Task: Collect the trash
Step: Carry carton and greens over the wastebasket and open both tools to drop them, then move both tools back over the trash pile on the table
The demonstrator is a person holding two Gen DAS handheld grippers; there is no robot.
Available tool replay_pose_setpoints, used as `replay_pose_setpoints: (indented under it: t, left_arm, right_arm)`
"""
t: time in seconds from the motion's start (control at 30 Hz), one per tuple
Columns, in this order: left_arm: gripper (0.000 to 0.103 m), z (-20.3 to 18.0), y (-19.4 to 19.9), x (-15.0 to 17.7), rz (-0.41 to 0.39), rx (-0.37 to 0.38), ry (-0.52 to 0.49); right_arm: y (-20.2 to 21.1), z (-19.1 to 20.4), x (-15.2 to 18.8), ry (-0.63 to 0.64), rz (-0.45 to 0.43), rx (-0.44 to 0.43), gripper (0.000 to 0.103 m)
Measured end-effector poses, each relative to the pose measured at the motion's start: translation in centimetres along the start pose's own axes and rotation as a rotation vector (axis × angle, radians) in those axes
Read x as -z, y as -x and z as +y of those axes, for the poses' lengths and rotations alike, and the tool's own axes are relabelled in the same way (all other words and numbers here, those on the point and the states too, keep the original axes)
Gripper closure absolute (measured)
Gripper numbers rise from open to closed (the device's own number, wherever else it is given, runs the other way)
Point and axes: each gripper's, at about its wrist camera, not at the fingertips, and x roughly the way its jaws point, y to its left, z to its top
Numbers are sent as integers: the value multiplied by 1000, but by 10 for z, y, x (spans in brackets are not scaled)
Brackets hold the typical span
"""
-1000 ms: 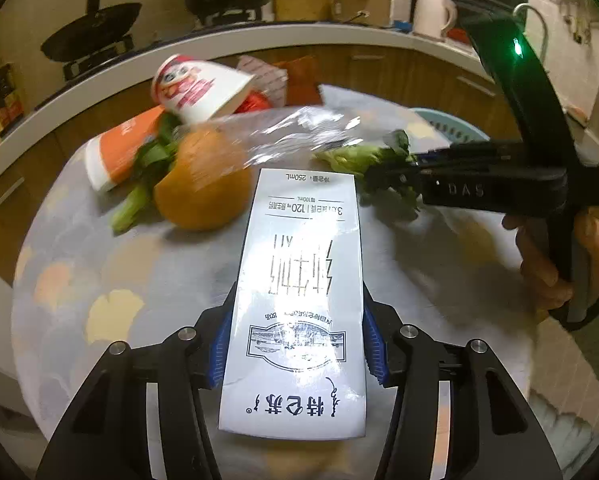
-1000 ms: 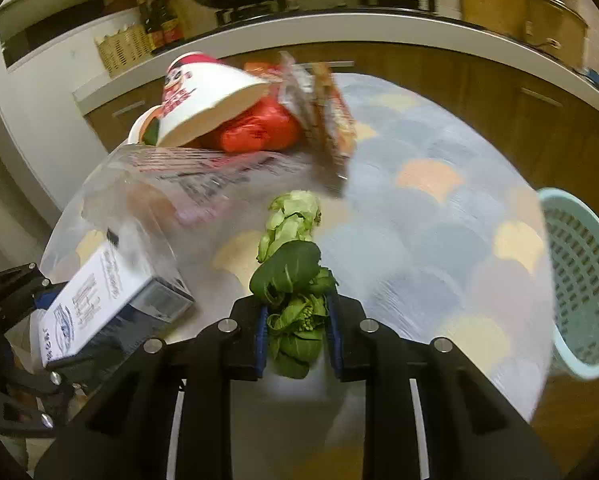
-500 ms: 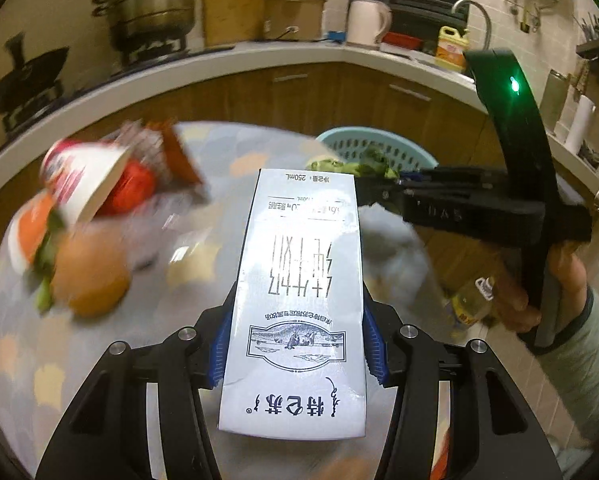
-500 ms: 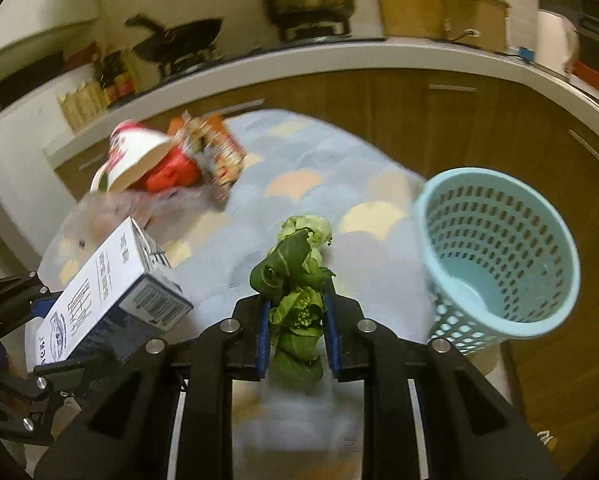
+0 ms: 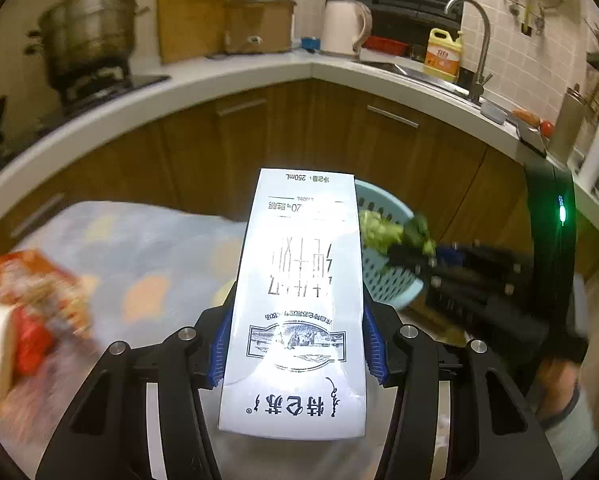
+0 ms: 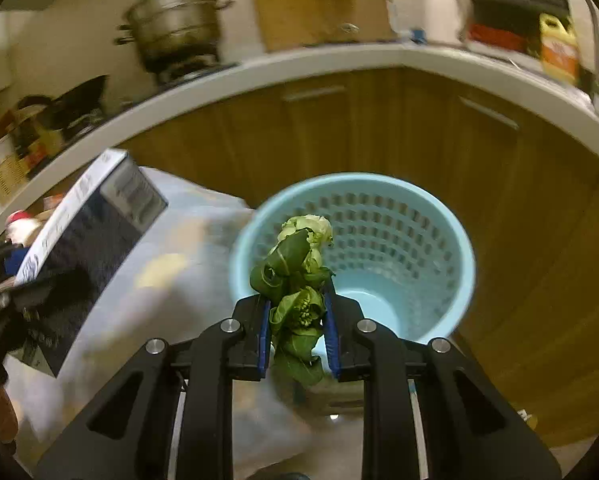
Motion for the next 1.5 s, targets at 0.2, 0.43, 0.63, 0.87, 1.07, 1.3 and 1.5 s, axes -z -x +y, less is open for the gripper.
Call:
replay_pose_setpoints:
  t: [0.2,0.43,0.63,0.87,1.07,1.3,1.5]
  left_arm:
    - [52,-13,-75,-27,66,29,25]
    - [52,-15,-138,-31,172,31,61]
    - [51,-20,-167,-31,266,13,63]
    - [34,-19,-170,-30,295,9,64]
    - [33,-15,-153,-26,230,25,76]
    - [33,-11,-117,-16,132,30,80]
    - [33,-12,-54,-5,7,-30,58]
  right_arm:
    - [-44,-45,6,-98,85,33,84]
    - [-66,-64,8,-139,148,44,82]
    - [-72,-69,13,-163,189,33,81]
    - [-69,-74,16,-183,180,35,77]
    - [-54,-74,18,-191,154,33,74]
    - [-31,-56,15,-158,120,25,74]
    - [-4,-29,8,-123,75,-18,74]
